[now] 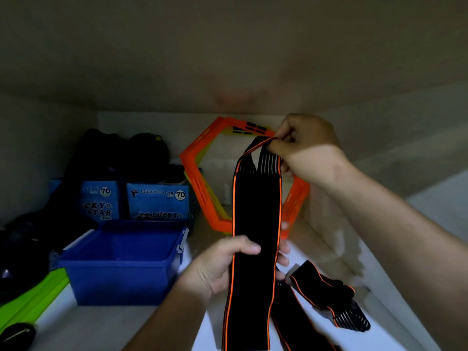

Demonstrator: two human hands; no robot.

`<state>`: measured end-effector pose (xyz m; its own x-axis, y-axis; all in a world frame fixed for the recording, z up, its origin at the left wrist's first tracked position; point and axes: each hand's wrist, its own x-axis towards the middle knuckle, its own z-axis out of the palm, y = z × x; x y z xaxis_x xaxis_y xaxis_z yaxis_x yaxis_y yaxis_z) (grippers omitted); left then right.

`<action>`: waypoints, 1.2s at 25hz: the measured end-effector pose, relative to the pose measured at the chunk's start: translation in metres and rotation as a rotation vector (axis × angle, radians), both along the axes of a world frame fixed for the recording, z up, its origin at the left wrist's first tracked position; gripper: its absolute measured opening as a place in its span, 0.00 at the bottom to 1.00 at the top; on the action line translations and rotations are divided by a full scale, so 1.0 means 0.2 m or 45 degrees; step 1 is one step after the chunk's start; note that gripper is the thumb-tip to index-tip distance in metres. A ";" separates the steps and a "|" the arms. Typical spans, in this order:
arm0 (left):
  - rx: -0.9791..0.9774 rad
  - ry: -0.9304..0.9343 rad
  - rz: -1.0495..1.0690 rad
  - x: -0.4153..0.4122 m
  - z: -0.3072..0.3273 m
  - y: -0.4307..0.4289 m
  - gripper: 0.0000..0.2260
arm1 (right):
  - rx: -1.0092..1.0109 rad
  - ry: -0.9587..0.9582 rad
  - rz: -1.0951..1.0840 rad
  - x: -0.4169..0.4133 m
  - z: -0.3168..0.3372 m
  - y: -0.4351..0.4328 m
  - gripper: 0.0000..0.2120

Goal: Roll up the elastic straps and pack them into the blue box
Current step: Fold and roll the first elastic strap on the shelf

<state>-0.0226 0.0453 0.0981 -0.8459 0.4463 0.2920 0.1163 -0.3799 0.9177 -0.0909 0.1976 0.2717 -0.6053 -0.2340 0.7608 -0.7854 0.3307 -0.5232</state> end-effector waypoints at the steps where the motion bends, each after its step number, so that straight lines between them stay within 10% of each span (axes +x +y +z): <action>1: 0.026 -0.070 -0.007 0.03 -0.08 0.01 0.32 | -0.003 0.010 -0.017 -0.02 0.01 0.00 0.04; 11: -0.287 -0.482 0.713 0.32 -0.54 0.03 0.07 | 0.140 -0.403 -0.112 -0.47 -0.44 -0.31 0.08; 17: -1.010 -0.170 1.028 0.46 -0.55 -0.04 0.26 | 0.571 -0.547 -0.226 -0.67 -0.95 -0.50 0.09; 21: -1.953 0.081 1.098 0.50 -0.61 -0.06 0.40 | 0.615 -0.648 -0.262 -0.75 -1.21 -0.57 0.14; 30: -2.062 0.200 0.870 0.42 -0.70 -0.12 0.36 | 0.585 -0.616 0.072 -0.52 -1.29 -0.44 0.11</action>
<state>0.0612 0.0213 -0.0412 -0.9979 -0.0462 0.0448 -0.0333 0.9665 0.2545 -0.1949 0.1092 0.0138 -0.8305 -0.5107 0.2224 -0.5205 0.5694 -0.6362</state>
